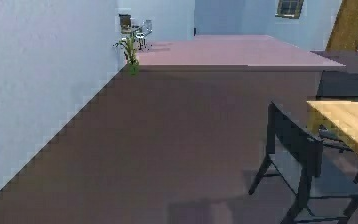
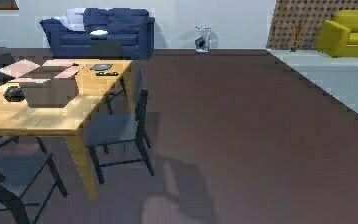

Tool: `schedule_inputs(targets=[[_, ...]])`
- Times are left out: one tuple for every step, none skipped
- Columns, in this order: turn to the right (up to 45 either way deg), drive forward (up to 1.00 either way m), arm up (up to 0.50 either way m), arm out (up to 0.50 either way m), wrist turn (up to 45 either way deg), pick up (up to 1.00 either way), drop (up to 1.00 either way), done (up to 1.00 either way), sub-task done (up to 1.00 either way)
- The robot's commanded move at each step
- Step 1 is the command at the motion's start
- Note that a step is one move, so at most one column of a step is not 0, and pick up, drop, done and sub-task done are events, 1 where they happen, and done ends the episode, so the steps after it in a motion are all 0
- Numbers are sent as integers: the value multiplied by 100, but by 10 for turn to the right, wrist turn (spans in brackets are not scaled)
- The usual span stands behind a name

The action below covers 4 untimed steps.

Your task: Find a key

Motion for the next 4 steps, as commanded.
schedule_inputs(targets=[[0, 50, 0, 0, 0, 0, 0, 0, 0], [0, 100, 0, 0, 0, 0, 0, 0, 0], [450, 0, 0, 0, 0, 0, 0, 0, 0], [0, 100, 0, 0, 0, 0, 0, 0, 0]])
